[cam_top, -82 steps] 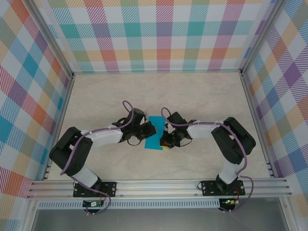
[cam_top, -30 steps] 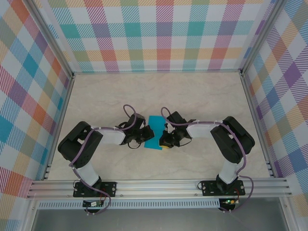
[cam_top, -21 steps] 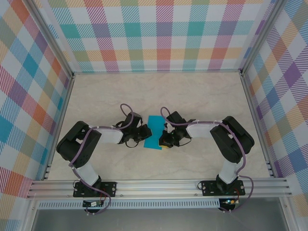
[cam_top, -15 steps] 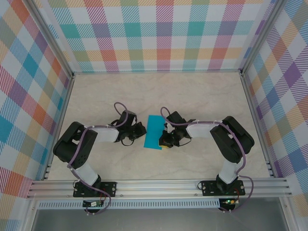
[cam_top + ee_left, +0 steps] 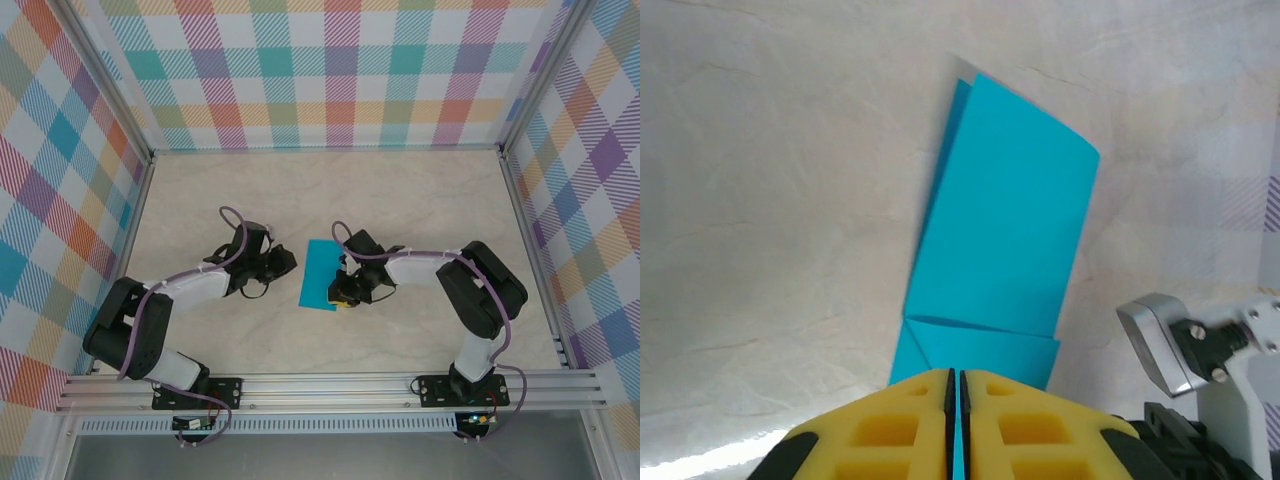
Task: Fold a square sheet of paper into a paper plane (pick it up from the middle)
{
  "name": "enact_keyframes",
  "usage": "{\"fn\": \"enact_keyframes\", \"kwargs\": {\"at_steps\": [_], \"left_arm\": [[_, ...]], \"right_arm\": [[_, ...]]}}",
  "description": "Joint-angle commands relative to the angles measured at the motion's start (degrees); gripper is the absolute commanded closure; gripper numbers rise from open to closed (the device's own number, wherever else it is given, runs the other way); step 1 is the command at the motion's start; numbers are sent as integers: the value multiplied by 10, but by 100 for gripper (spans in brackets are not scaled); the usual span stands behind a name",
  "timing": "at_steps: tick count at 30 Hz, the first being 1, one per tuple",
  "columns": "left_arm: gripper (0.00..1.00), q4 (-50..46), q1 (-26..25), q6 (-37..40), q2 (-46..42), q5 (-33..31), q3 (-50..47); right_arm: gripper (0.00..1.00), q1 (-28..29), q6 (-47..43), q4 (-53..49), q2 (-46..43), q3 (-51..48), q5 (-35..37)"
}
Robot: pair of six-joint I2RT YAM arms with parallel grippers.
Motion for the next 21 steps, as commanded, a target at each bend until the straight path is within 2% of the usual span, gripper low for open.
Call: {"fn": "enact_keyframes", "kwargs": {"at_steps": [1,7,11,21], "left_arm": [[88,-21,-25,-2,-4,9,14],[88,-12,-63,-8,42,3,37],[88,-5,-72,-15,75,2,48],[88,-9,-74,-13,108,-5,61]], "right_arm": [[78,1,8,-30,-28,20,28],[65,-20,24,-59,-67,19,85],[60,-38,33,-47,-63,11,81],[59,-41,38,-18,-18,35,38]]}}
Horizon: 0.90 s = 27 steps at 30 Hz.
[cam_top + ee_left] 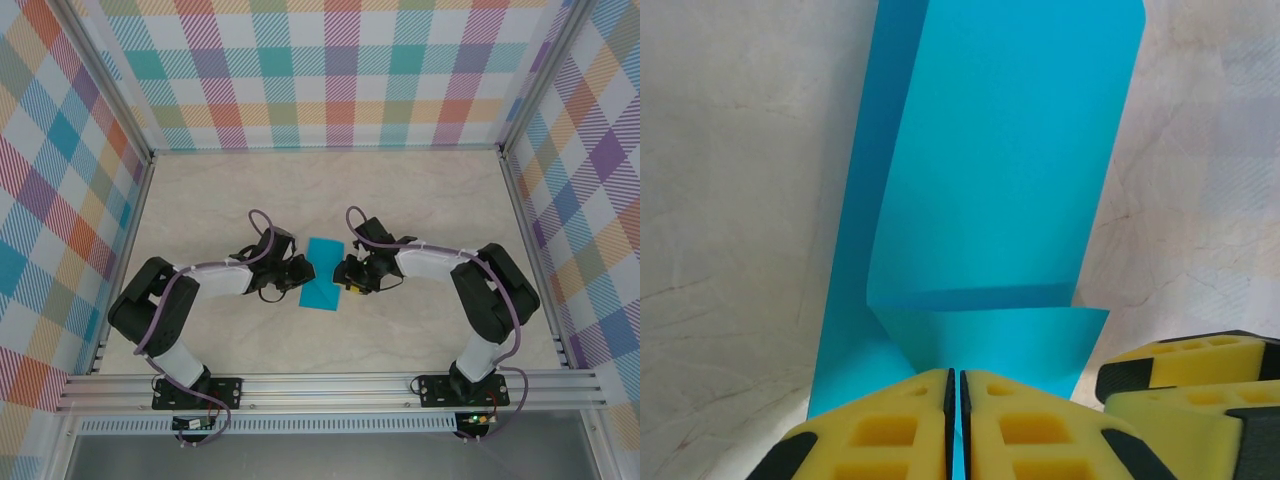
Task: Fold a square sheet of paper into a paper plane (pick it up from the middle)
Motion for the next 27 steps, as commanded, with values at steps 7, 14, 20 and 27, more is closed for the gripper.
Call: {"fn": "enact_keyframes", "kwargs": {"at_steps": [7,14,20,27], "left_arm": [[88,-10,-5,-3,28,-5,17],[89,-15,-4,-1,40,-6,18],[89,-14,-5,-2,48,-5,15],[89,-14,-5,-10,30,-14,11]], "right_arm": [[62,1,9,40,36,18,-61],[62,2,15,43,49,19,-62],[65,1,22,81,53,14,-92],[65,1,17,111,38,3,-94]]}}
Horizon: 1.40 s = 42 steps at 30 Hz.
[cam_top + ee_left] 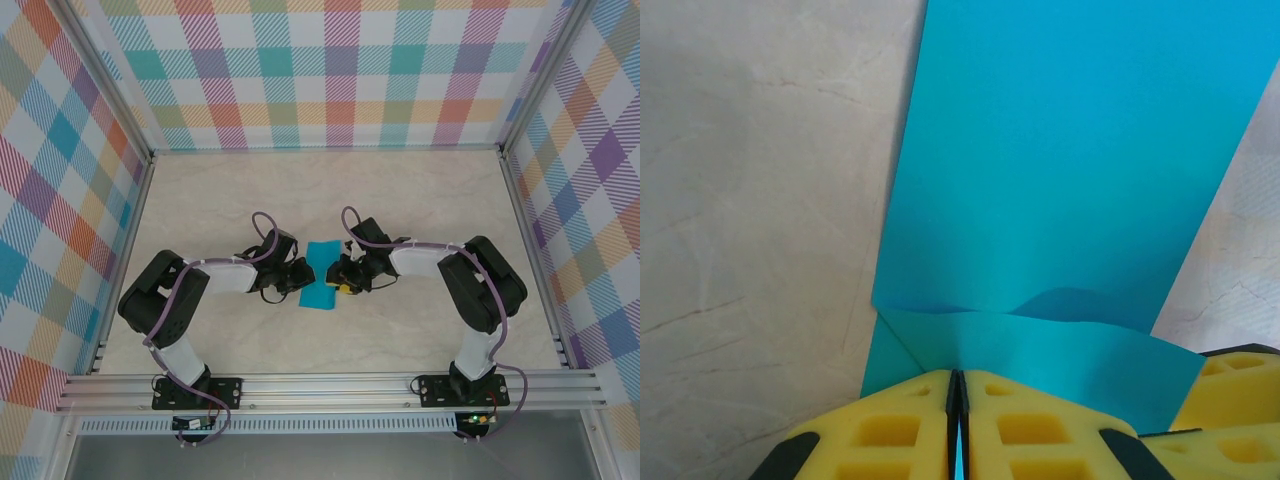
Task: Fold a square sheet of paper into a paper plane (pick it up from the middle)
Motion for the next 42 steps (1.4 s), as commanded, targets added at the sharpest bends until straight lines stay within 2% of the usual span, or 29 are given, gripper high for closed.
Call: {"fn": "enact_keyframes", "kwargs": {"at_steps": [1,7,17,23,27,33,42], "left_arm": [[89,-13,-5,-8,-13,-17,4],[89,-18,-5,-18,-27,-32,3],[89,-35,-5,-23,-36,-52,-12],[89,-35,-4,-23,-22,-51,-9],[89,-34,-4,-22,-13,-47,-7],[89,-38,-4,-22,-9,-50,-7],[89,-35,-4,-29,-12,-53,-7]], "right_arm": [[65,1,0,43,-7,-5,-16],[64,1,7,75,-2,-27,-12],[61,0,-7,22,-34,-37,51],[60,0,-10,25,-21,-25,57],[60,0,-13,33,0,-6,41],[67,0,-4,72,5,-12,2],[61,0,14,104,6,-33,-6]]}}
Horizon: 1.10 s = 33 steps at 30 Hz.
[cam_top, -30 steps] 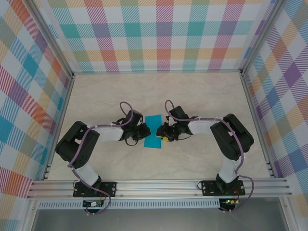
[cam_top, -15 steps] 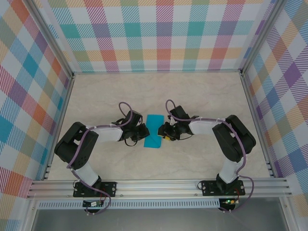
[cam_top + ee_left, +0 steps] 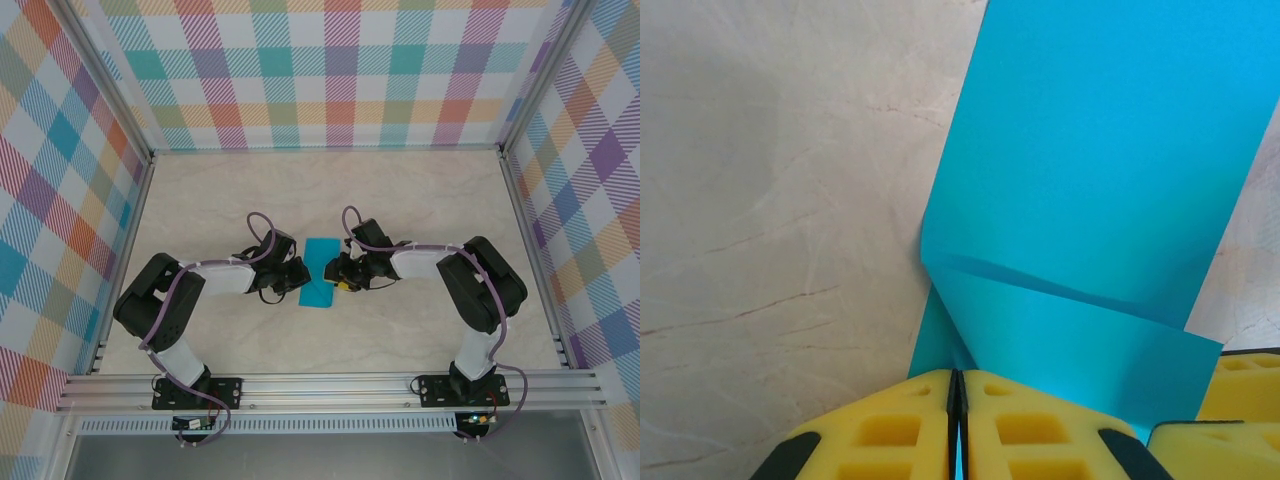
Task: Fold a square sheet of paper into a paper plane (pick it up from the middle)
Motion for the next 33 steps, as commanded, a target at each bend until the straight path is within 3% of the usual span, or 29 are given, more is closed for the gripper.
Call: {"fn": "enact_keyframes", "kwargs": {"at_steps": [1,9,13,16,23,33], "left_arm": [[89,-8,-4,-10,4,-9,-4],[89,-10,-4,-17,-6,-17,-4],[89,-9,-4,-23,-14,-22,-6],[89,-12,-4,-25,-25,-29,-9],[88,-13,-4,-24,-24,-27,-5],[88,-5,-4,-27,-7,-17,2]], "right_arm": [[61,0,10,31,6,-12,-13],[61,0,6,36,8,-21,-16],[63,0,11,101,7,-34,-61],[61,0,-6,17,-5,-17,-4],[60,-1,-20,-72,-19,-3,70],[61,-1,-3,-2,25,10,-5]]}}
